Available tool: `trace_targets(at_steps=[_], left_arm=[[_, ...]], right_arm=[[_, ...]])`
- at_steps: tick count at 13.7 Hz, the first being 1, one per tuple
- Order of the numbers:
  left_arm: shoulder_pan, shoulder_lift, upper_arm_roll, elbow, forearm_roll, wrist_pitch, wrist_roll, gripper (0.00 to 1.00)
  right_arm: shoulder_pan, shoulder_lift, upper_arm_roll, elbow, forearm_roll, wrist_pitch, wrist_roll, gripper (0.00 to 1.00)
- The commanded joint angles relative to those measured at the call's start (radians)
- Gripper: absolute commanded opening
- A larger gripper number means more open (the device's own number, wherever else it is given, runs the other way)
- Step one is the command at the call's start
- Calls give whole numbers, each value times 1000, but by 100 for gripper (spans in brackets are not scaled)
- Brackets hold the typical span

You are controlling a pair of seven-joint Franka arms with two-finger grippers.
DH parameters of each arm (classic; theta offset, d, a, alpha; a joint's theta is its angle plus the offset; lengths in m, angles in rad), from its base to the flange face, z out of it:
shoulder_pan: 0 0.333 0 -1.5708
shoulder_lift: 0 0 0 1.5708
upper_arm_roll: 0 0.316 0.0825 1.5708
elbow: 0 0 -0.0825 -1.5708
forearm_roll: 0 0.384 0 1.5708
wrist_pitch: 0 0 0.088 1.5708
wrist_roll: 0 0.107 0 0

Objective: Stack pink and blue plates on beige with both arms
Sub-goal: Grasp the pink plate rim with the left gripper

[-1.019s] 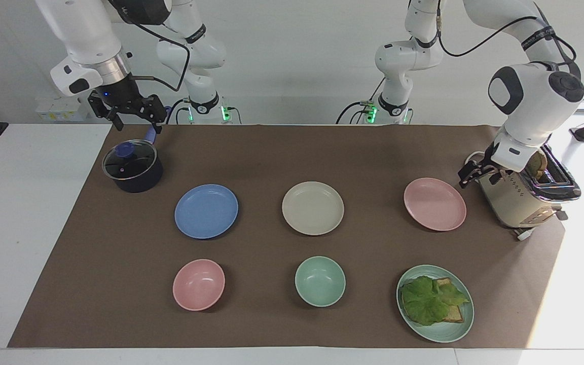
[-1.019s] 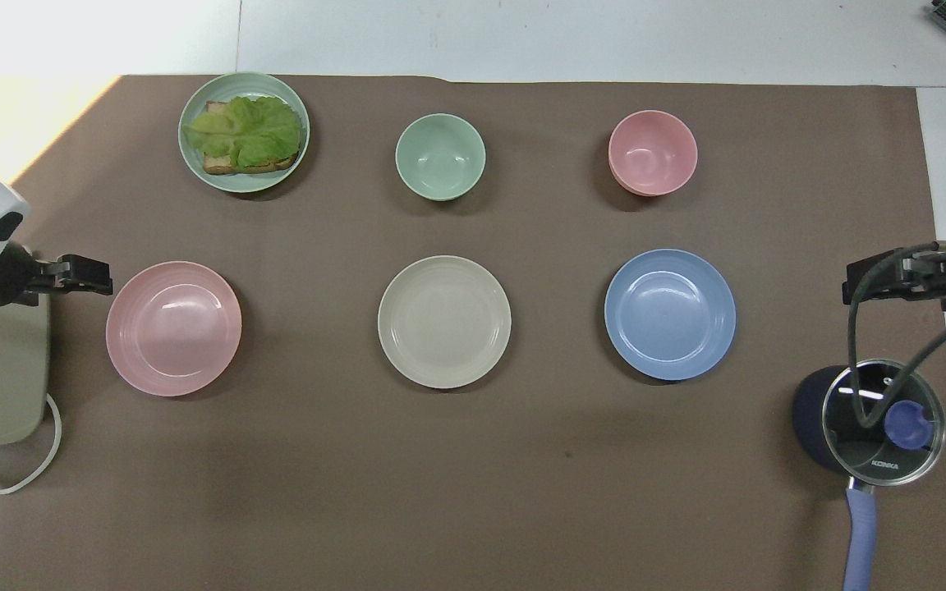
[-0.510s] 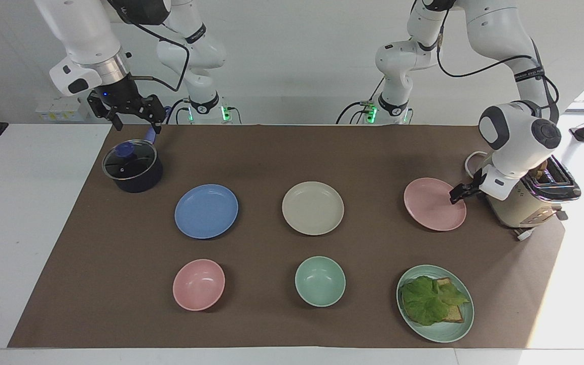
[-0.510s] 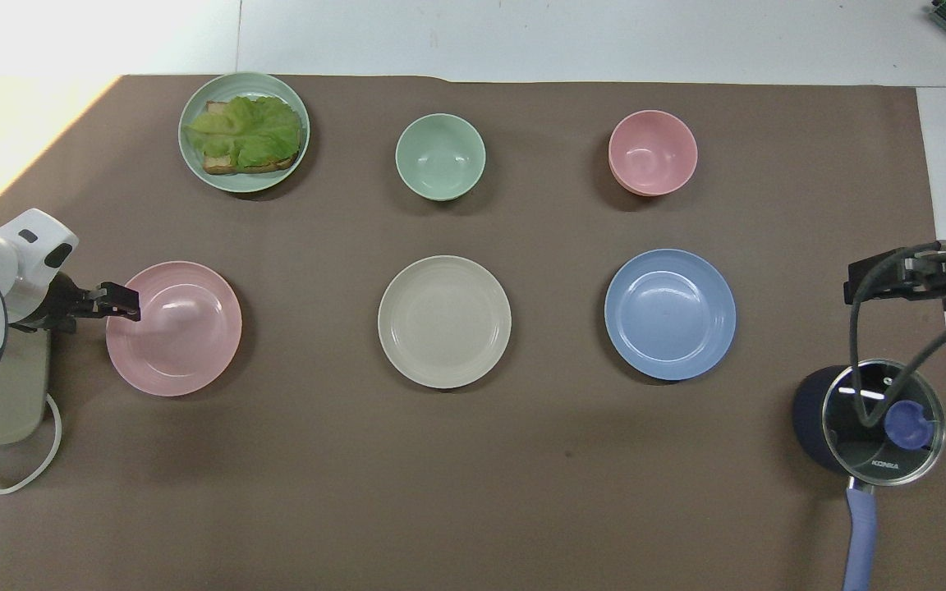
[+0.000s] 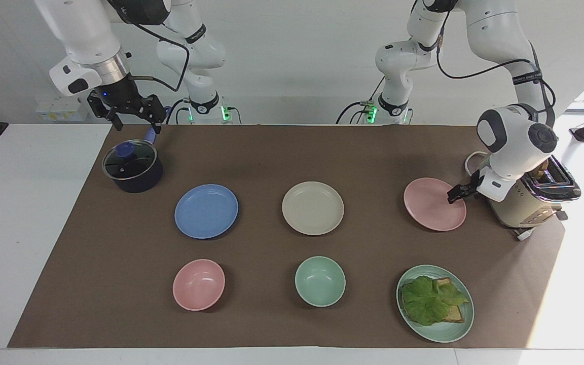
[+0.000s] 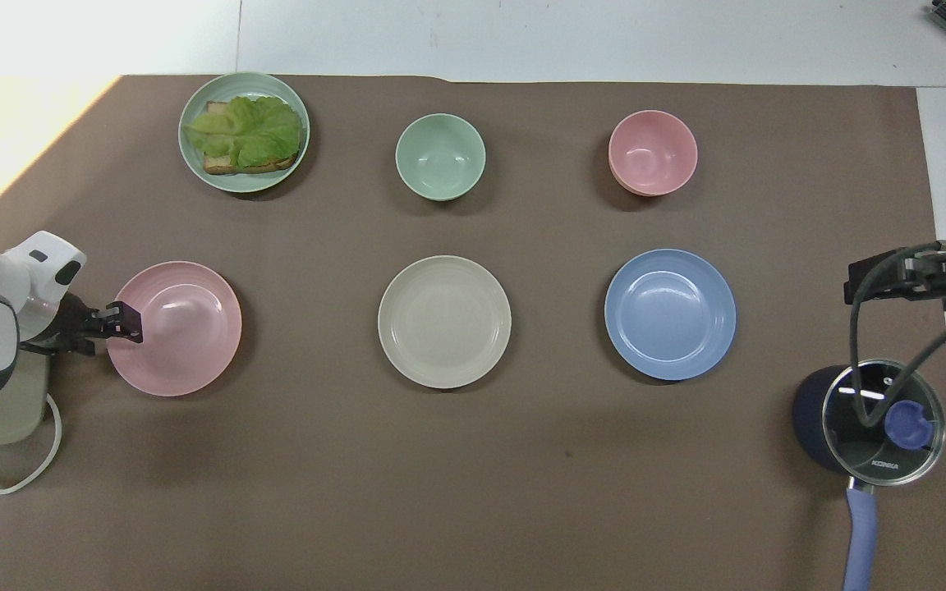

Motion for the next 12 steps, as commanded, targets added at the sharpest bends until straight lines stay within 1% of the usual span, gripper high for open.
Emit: trace_targets(at_steps=[1, 3, 5, 8, 10, 12], left_arm=[[7, -30, -6, -31, -5, -10, -6, 0], [-4, -28, -6, -22, -5, -35, -19, 0], [-3, -33, -7, 8, -3, -100, -13, 0], [-7, -56, -15, 128, -5, -310, -37, 0], [-41, -68, -18, 229, -12, -459, -98, 0], [-97, -71, -24, 303, -69, -551, -190, 0]], right_arm=[[-8, 5, 3, 11, 2, -3, 3, 100], [-9, 5, 3, 11, 2, -1, 3, 100], [-9, 5, 3, 11, 2, -1, 3, 100], [-8, 5, 3, 11, 2, -3, 3, 100], [-8, 5, 2, 11, 2, -3, 1, 100], [-8, 5, 3, 11, 2, -3, 1, 100]])
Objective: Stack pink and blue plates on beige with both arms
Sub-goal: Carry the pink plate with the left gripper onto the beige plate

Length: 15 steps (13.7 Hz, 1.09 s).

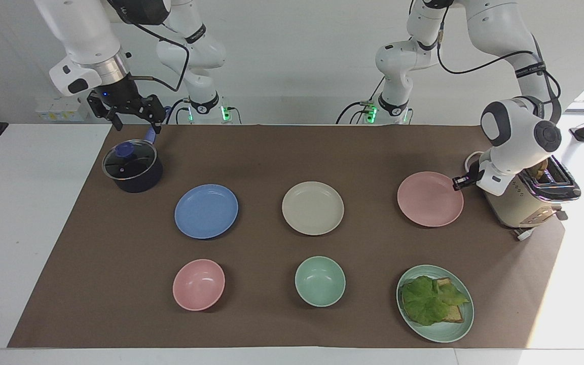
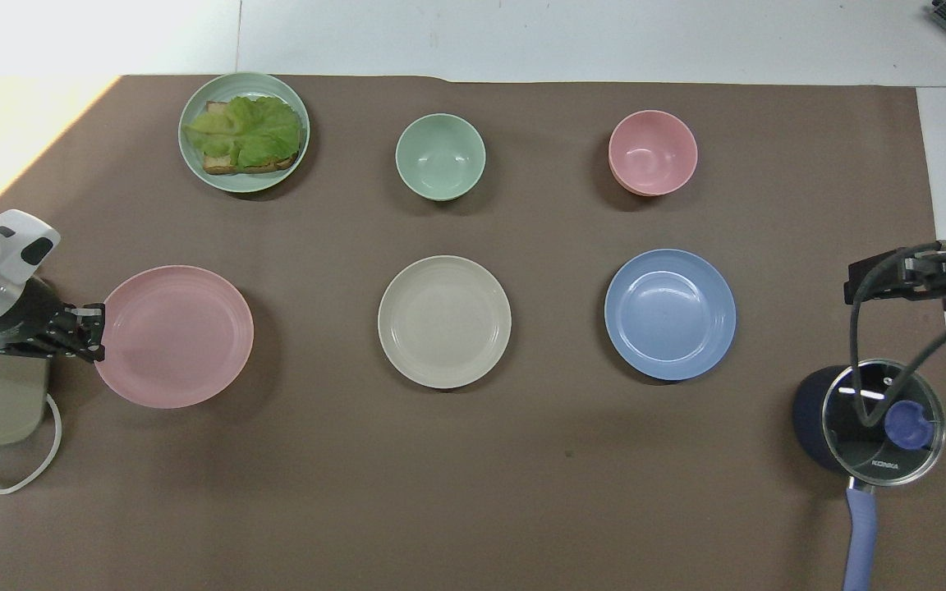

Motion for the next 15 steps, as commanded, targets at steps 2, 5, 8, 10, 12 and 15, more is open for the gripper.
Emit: trace_targets(at_steps=[2, 5, 8, 10, 12, 15], left_arm=[[-146, -13, 4, 93, -85, -107, -204, 0], [-293, -29, 1, 67, -154, -29, -353, 0], [-436, -18, 1, -8, -222, 184, -361, 0], [-504, 20, 1, -67, -227, 336, -358, 0], [-550, 75, 1, -93, -228, 467, -353, 0], [-548, 82, 1, -101, -227, 478, -344, 100]], right_arm=[[-9, 5, 3, 11, 2, -3, 1, 100], [-9, 5, 3, 11, 2, -3, 1, 100], [-9, 5, 0, 11, 1, -3, 0, 100], [-9, 5, -4, 9, 2, -1, -2, 100], [-9, 4, -4, 6, 2, 6, 3, 100], [-9, -2, -6, -6, 2, 20, 0, 100]])
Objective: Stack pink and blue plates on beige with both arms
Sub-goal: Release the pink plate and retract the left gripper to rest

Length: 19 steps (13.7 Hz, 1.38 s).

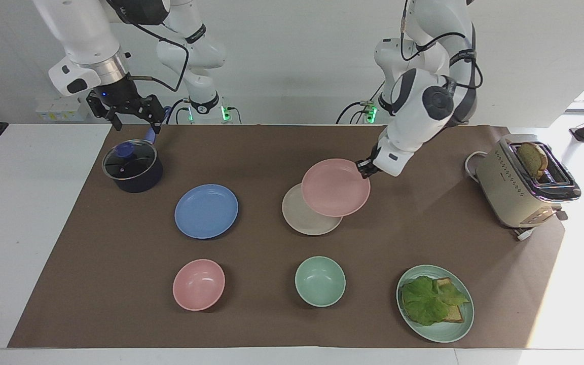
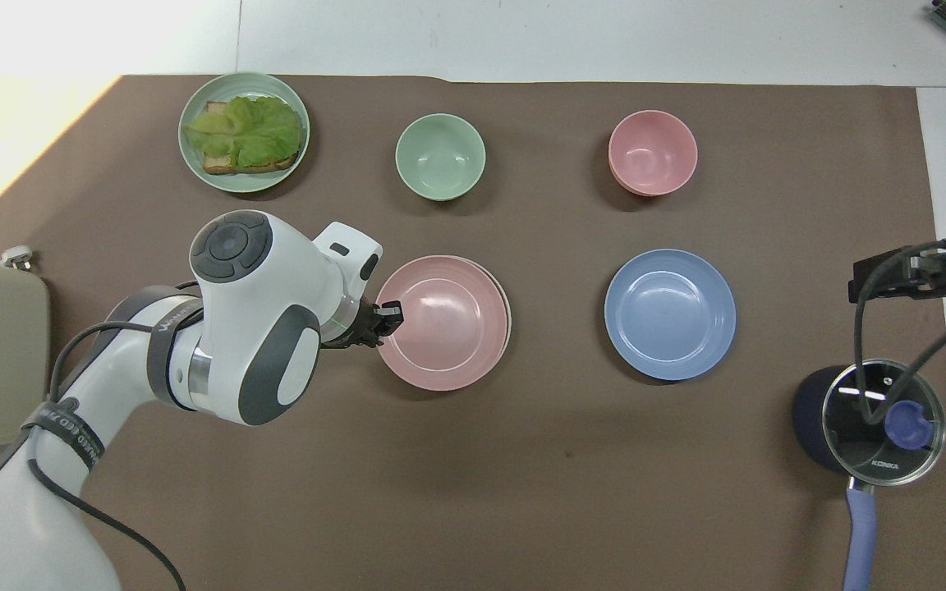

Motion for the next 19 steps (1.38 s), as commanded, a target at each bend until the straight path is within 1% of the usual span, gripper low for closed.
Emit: trace_targets(at_steps=[1, 4, 5, 7, 9, 11, 12, 14, 16, 19], left_arm=[[-2, -18, 19, -10, -16, 15, 19, 100], [24, -18, 28, -2, -1, -6, 19, 100], [65, -21, 30, 5, 14, -29, 30, 100], [159, -38, 30, 39, 126, -89, 122, 100], [246, -68, 31, 77, 148, -135, 197, 100], [334, -119, 31, 106, 194, -147, 271, 100], [360, -137, 31, 134, 206, -190, 321, 100], [408, -150, 33, 236, 250, -325, 438, 100], [434, -153, 34, 326, 264, -411, 498, 100], [432, -203, 33, 344, 289, -416, 500, 100]], right_arm=[[-10, -3, 2, -6, 2, 16, 0, 100], [-12, 2, 1, -3, 2, 37, 4, 100], [-12, 2, 2, -4, 1, 45, 3, 100], [-9, 0, 2, -4, 1, 40, 1, 100], [-9, 0, 2, -4, 1, 39, 0, 100], [-7, 0, 4, -4, 1, 40, 0, 100], [-9, 0, 4, -4, 1, 42, 1, 100], [-7, 0, 4, -3, 1, 40, 1, 100], [-9, 0, 4, -3, 1, 42, 3, 100], [-9, 0, 4, -3, 1, 42, 1, 100]])
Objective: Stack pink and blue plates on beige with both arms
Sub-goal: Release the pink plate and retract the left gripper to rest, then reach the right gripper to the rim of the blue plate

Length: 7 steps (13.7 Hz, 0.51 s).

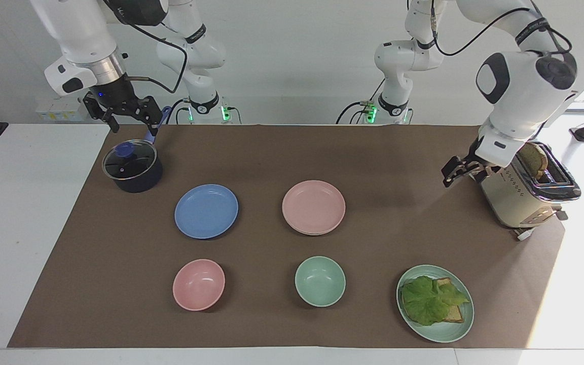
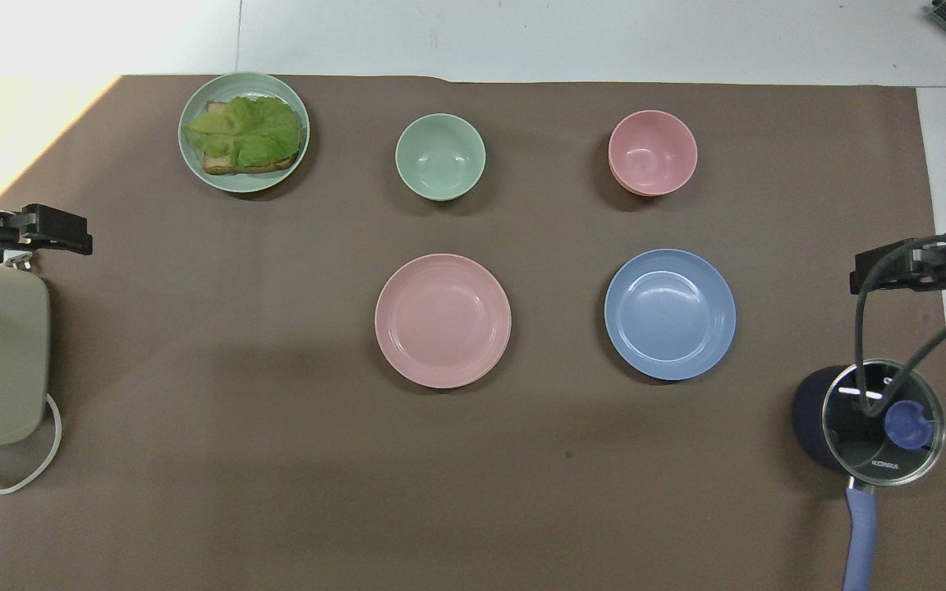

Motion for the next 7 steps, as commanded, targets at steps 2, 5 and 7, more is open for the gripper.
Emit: trace_targets(at_steps=[2, 5, 7], left_arm=[[1, -49, -15, 17, 32, -27, 11, 100], [-10, -63, -18, 15, 30, -42, 8, 100], [1, -63, -13, 15, 29, -42, 8, 100]], right_arm=[[-9, -1, 6, -4, 1, 14, 1, 100], [-9, -1, 6, -3, 1, 14, 1, 100], [-9, -1, 6, -3, 1, 14, 1, 100]])
